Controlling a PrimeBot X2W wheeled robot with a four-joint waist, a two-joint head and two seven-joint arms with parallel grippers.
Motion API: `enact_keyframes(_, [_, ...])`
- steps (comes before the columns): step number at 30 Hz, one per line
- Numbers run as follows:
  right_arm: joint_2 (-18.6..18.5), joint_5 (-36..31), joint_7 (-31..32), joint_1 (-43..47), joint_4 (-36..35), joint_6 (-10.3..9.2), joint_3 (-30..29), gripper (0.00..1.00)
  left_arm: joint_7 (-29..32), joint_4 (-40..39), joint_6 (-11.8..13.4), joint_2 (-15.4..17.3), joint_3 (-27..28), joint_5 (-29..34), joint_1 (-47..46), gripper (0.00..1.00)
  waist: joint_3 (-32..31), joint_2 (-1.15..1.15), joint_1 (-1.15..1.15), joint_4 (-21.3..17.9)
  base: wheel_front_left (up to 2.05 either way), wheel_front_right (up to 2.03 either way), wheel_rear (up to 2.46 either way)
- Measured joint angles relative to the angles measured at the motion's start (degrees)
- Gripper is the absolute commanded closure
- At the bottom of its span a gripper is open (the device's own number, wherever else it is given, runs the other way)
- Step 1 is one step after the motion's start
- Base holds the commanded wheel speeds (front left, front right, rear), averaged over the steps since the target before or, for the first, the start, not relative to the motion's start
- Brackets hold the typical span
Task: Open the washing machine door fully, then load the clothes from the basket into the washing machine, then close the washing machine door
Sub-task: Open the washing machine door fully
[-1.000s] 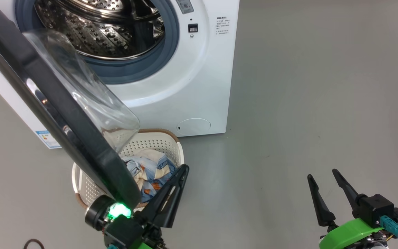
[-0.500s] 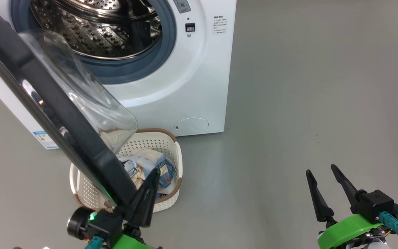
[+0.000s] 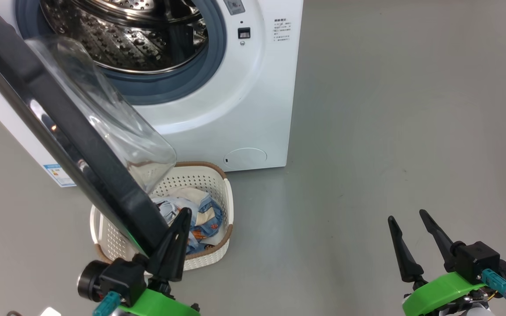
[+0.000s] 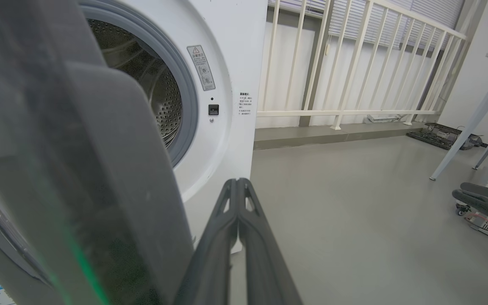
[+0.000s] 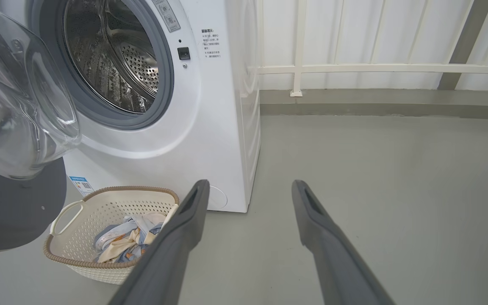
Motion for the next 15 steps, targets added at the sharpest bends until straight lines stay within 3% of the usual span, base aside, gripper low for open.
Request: enact_keyframes(15, [0.0,0.08,0.0,0.0,0.19,0.0,0.13,0.0,0.0,1.14,0.09,-1.04,1.22,-0.35,0.1,1.0,-0.18,0.0,0.0,1.06,0.0,0.0,0.0])
